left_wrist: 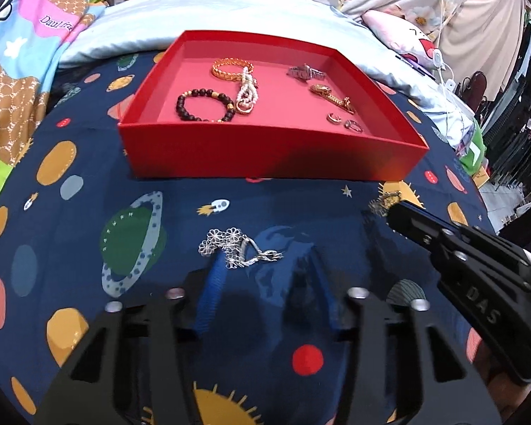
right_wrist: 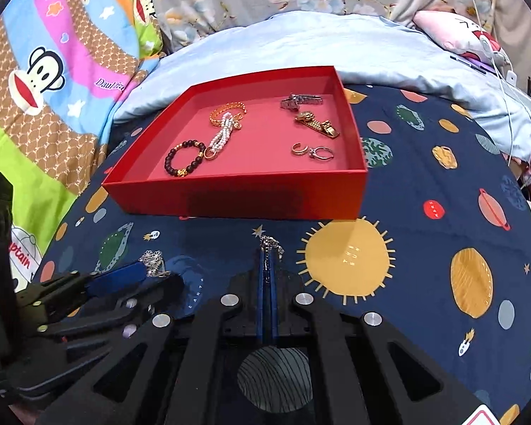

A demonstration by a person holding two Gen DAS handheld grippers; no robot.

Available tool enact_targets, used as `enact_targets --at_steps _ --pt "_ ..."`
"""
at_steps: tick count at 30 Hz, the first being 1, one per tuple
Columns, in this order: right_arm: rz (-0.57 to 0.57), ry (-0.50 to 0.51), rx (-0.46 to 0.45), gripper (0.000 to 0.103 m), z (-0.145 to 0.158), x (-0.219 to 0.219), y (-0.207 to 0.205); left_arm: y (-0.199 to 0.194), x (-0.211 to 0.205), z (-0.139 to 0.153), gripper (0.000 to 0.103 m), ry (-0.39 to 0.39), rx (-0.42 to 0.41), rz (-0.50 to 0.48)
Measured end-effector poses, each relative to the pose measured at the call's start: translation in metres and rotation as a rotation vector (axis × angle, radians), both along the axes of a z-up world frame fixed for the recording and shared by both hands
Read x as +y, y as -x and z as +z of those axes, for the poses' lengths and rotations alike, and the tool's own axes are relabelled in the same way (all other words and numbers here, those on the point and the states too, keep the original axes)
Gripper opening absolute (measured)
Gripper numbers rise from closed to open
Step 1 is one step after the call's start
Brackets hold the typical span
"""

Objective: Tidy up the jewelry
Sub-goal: 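Lift one silver earring with the right gripper while the left grasps the other earring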

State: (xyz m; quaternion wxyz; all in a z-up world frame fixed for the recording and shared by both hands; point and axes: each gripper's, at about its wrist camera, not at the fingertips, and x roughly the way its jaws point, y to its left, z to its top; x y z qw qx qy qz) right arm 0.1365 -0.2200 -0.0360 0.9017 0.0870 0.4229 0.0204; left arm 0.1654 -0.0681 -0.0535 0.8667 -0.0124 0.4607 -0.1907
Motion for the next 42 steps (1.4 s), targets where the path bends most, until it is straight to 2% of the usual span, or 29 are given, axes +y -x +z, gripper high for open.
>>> enact_targets --at_steps 2,4,6,14,19,22,25,29,30,33,34,35,36,42 --pt "-0.004 -0.007 -0.001 0.002 0.000 -0.002 0.000 0.000 -0.002 0.000 0.024 -0.008 -0.005 -0.004" --pt "-0.008 -0.012 -0.005 0.002 0.001 -0.004 0.001 0.001 -0.002 0.000 0.023 -0.006 -0.009 -0.009" --pt "-0.010 -0.016 -0.006 0.002 0.001 -0.006 0.002 0.001 -0.003 -0.001 0.000 -0.007 -0.006 -0.026" --pt "-0.012 -0.024 -0.007 0.002 0.002 -0.008 0.003 0.005 -0.001 0.004 0.000 0.021 -0.005 -0.034" --pt "-0.024 -0.025 -0.008 0.002 0.003 -0.011 0.004 -0.001 -0.005 0.006 0.001 0.079 0.015 -0.040" --pt "-0.030 -0.026 -0.010 0.002 0.004 -0.014 0.005 -0.006 -0.012 0.005 0.016 0.073 0.019 -0.030" --pt "-0.033 -0.027 -0.012 0.002 0.004 -0.018 0.005 -0.015 -0.019 0.000 0.019 0.083 0.040 -0.020" --pt "-0.040 -0.030 -0.013 0.002 0.003 -0.023 0.005 -0.021 -0.026 0.001 0.032 0.092 0.032 -0.003" --pt "-0.041 -0.032 -0.013 0.002 0.003 -0.024 0.005 -0.022 -0.028 0.001 0.032 0.086 0.028 0.004" --pt "-0.043 -0.036 -0.014 0.002 0.002 -0.027 0.004 -0.024 -0.034 0.001 0.031 0.058 0.011 0.012" --pt "-0.044 -0.037 -0.014 0.003 0.002 -0.027 0.005 -0.024 -0.035 0.001 0.025 0.055 0.009 0.009" --pt "-0.044 -0.038 -0.015 0.003 0.002 -0.028 0.005 -0.024 -0.035 0.001 0.011 0.055 0.013 0.004" --pt "-0.044 -0.040 -0.015 0.003 0.002 -0.029 0.005 -0.025 -0.035 -0.001 0.008 0.056 0.018 0.001" --pt "-0.041 -0.045 -0.019 0.002 0.003 -0.030 0.006 -0.024 -0.031 0.001 0.007 0.068 0.015 -0.011"
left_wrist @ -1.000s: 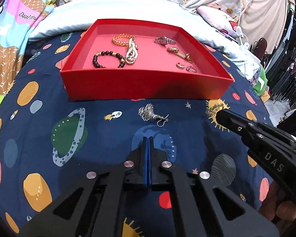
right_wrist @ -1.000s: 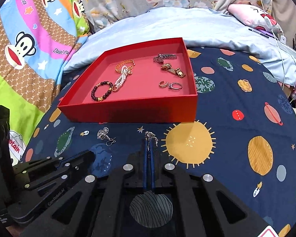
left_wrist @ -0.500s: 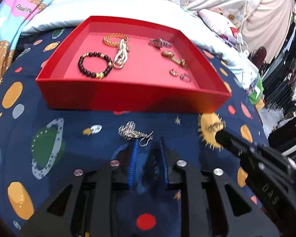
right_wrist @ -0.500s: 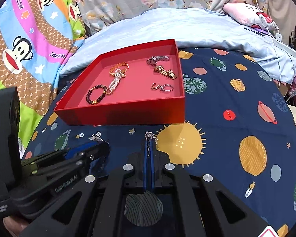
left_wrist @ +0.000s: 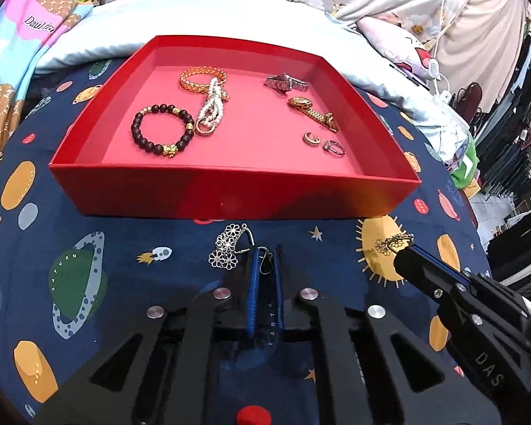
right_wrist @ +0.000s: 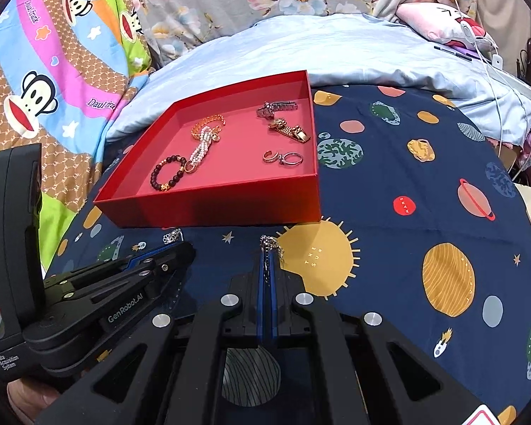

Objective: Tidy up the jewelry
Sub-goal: 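Lift one silver earring with the right gripper while the left grasps the other earring, then carry both silver earrings over the tray and open both grippers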

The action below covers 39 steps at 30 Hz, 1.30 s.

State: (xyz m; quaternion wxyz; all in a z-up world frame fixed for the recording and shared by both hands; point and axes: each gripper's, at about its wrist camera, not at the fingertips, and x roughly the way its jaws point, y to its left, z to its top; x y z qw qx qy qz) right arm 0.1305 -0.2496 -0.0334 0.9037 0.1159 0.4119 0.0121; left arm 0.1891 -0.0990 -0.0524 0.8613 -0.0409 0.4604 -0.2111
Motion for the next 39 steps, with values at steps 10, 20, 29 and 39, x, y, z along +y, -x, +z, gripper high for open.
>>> enact_targets --at_steps 10,20,29,39 --pt "0.013 -0.009 -0.036 0.002 0.019 0.007 0.007 0.019 0.016 0.036 0.007 0.059 -0.054 -0.017" --pt "0.065 -0.006 -0.128 0.002 0.062 0.015 -0.012 0.003 0.038 0.092 0.000 0.121 -0.150 -0.003" --pt "0.091 0.013 -0.145 0.002 0.069 0.024 -0.067 -0.052 0.036 0.111 0.000 0.086 -0.233 0.030" --pt "0.073 0.031 -0.156 0.038 0.057 0.026 -0.089 -0.078 0.040 0.102 0.024 0.093 -0.206 0.063"
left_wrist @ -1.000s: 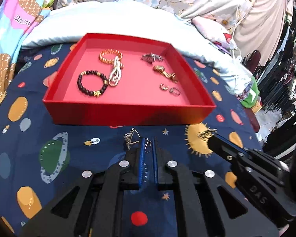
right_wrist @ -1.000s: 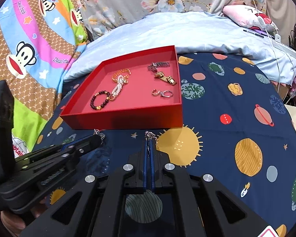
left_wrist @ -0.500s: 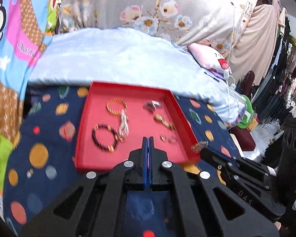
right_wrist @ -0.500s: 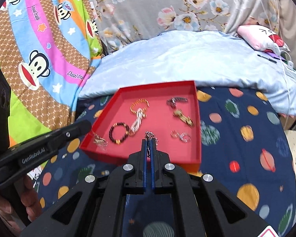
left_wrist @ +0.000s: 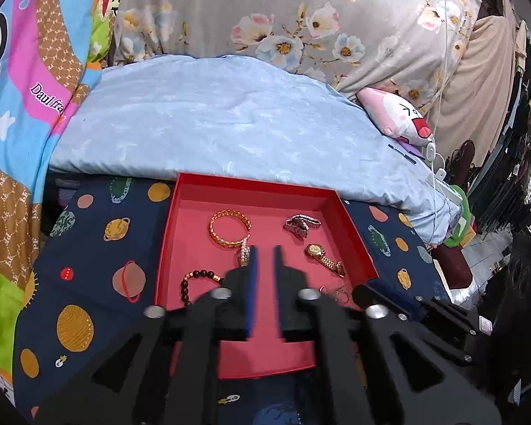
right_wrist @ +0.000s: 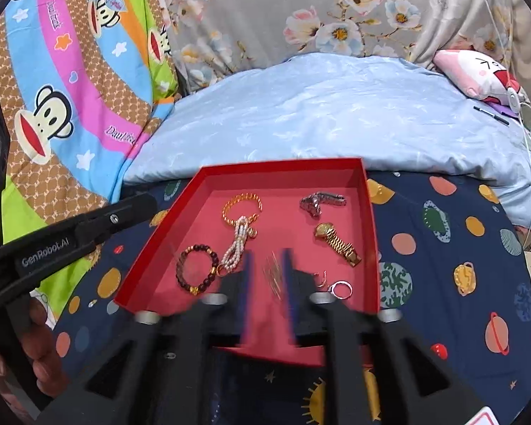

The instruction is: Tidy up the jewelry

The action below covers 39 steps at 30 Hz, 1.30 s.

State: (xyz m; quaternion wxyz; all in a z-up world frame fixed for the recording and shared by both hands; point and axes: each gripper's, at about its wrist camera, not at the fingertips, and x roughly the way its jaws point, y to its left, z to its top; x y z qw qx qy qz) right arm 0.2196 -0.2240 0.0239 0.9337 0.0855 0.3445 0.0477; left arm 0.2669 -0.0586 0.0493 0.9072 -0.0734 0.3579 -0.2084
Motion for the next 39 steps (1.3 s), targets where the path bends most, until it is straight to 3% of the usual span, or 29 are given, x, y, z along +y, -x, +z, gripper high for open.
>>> enact_targets --at_steps 1,2,3,8,14,24,31,39 --pt "-0.011 0.001 -0.013 0.042 0.002 -0.001 0.002 0.001 0.002 0.001 0.048 0.001 0.001 0.017" --pt "-0.016 0.002 -0.025 0.045 0.004 -0.002 0.004 0.002 0.005 0.003 0.063 0.011 -0.002 0.039" --pt "-0.019 0.005 -0.031 0.045 0.007 -0.002 0.005 0.003 0.008 0.004 0.065 0.022 -0.007 0.050" --pt "-0.040 0.003 -0.039 0.049 0.014 -0.007 0.013 0.008 0.015 0.012 0.065 0.033 -0.019 0.063" --pt "-0.062 0.007 -0.024 0.060 0.011 -0.005 0.031 0.024 0.015 0.011 0.065 -0.035 -0.032 0.072" --pt "-0.131 0.031 0.017 0.068 -0.007 -0.005 0.065 0.058 0.017 -0.021 0.065 -0.146 0.014 0.114" --pt "-0.160 0.059 0.050 0.074 -0.022 0.005 0.089 0.081 0.011 -0.045 0.065 -0.183 0.057 0.110" --pt "-0.199 0.075 0.070 0.079 -0.028 0.011 0.109 0.104 0.008 -0.054 0.071 -0.261 0.040 0.141"
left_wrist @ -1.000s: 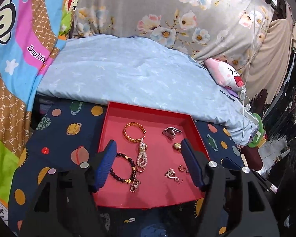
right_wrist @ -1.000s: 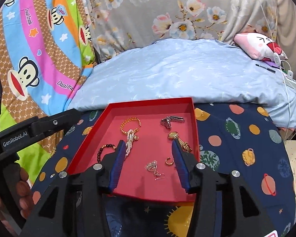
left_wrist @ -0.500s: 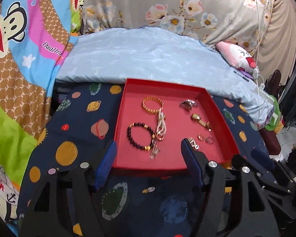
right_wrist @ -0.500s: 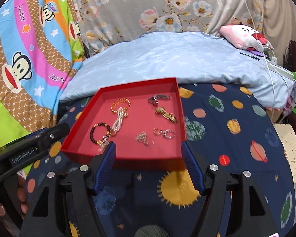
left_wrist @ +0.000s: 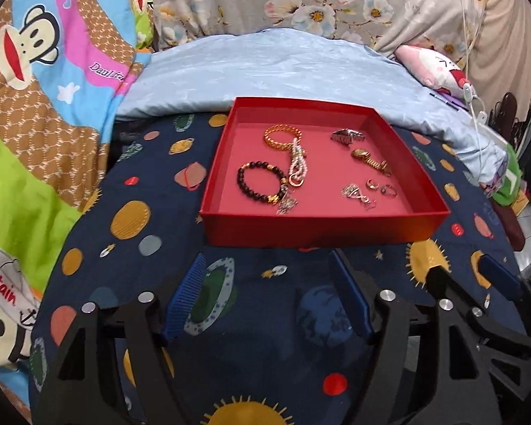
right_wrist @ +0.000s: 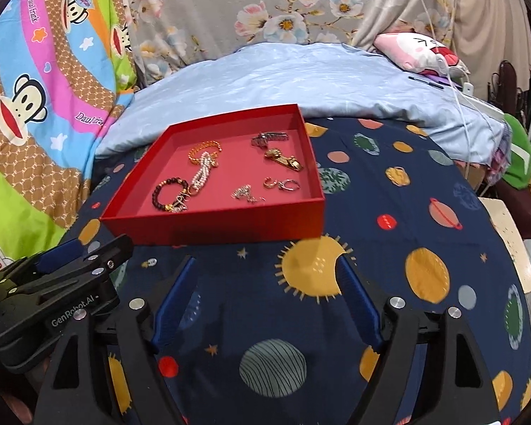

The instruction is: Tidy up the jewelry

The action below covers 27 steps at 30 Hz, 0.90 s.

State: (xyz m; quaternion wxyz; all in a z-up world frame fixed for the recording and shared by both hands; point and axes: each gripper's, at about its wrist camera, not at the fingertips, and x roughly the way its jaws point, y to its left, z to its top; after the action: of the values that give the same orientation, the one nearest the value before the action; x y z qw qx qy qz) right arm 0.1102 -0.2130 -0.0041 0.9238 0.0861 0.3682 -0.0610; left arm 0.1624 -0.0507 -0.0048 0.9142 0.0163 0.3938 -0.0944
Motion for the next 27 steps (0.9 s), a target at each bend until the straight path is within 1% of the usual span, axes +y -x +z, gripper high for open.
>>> enact_targets --at_steps 5,10,20,27 --pt "-0.022 0.024 -0.002 0.083 0.001 0.003 0.012 0.011 0.003 0.000 0.072 -0.012 -0.001 0.016" --pt "-0.028 0.031 0.008 0.083 0.001 0.006 0.022 0.020 0.003 0.002 0.072 -0.044 -0.012 0.020" --pt "-0.032 0.037 0.011 0.083 0.004 0.013 0.035 0.035 0.009 0.006 0.072 -0.055 -0.019 0.037" --pt "-0.036 0.039 0.005 0.083 0.006 0.015 0.039 0.042 0.010 0.011 0.072 -0.077 -0.041 0.044"
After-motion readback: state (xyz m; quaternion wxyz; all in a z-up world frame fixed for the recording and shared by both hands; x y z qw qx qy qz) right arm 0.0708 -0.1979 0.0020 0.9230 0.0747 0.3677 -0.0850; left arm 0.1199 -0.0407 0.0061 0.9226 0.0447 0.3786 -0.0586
